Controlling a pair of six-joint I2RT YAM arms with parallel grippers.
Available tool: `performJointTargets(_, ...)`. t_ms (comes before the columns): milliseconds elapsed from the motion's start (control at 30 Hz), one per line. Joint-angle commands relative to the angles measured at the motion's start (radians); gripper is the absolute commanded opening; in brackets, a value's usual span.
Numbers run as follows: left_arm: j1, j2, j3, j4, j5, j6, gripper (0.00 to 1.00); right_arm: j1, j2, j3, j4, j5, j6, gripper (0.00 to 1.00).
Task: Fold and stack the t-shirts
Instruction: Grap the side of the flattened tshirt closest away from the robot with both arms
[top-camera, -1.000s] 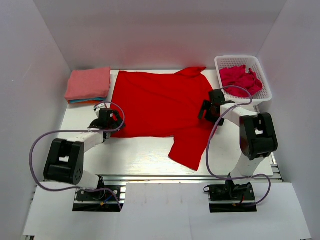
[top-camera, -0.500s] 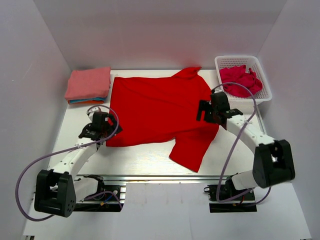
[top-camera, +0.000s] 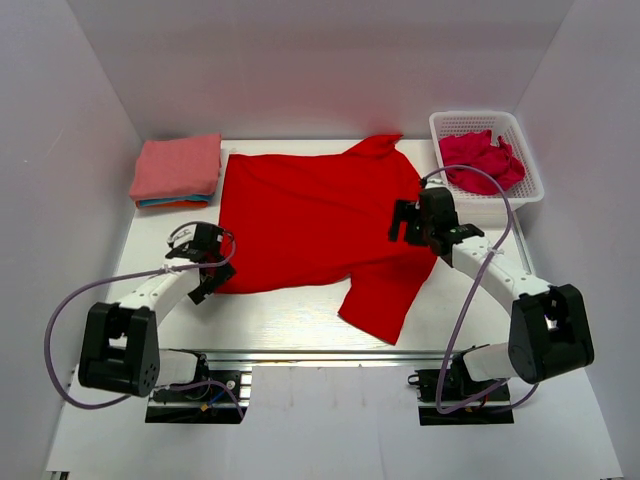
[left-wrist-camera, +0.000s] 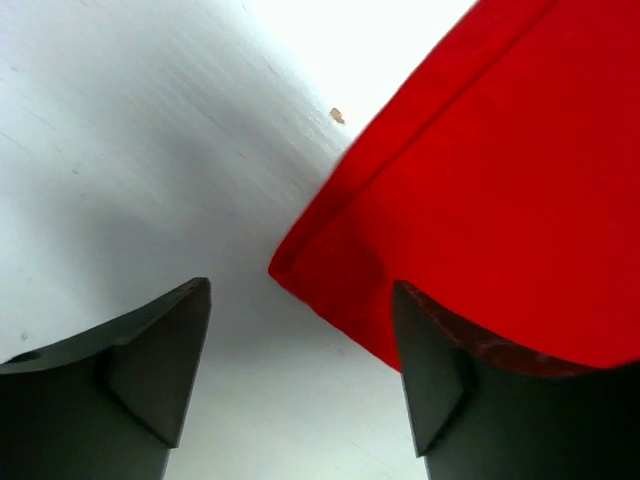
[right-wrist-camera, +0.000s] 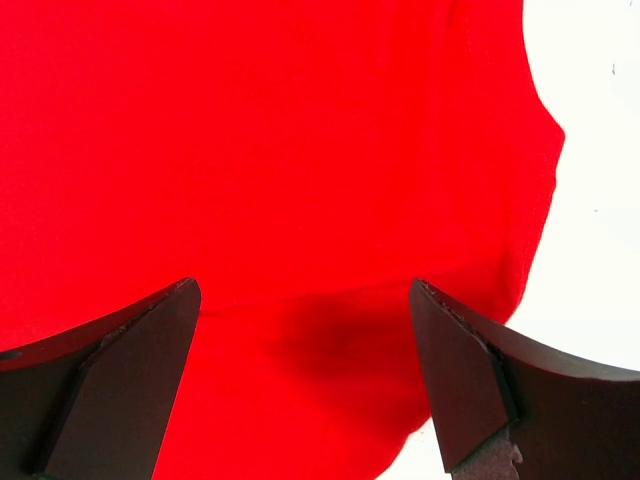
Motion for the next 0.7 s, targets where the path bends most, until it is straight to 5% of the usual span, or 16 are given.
performJointTargets(0, 0.003, 0.051, 0.008, 0.033, 0.001, -0.027, 0.81, 0.007, 0.017, -0.013, -0.006, 0.037, 0.010, 0.90)
performJointTargets(267, 0.003, 0.153, 0.042, 0.033, 0.012, -0.002, 0.18, 0.058, 0.007, -0.029, -0.129, 0.188, 0.049, 0.90)
performJointTargets(300, 0.003, 0.153, 0.033, 0.024, 0.012, -0.002, 0.03, 0.073, -0.002, -0.032, -0.158, 0.197, 0.053, 0.90)
performJointTargets(667, 0.003, 0.097, 0.022, 0.057, -0.021, 0.042, 0.00, 0.330, -0.040, -0.035, -0.399, 0.039, 0.013, 0.90)
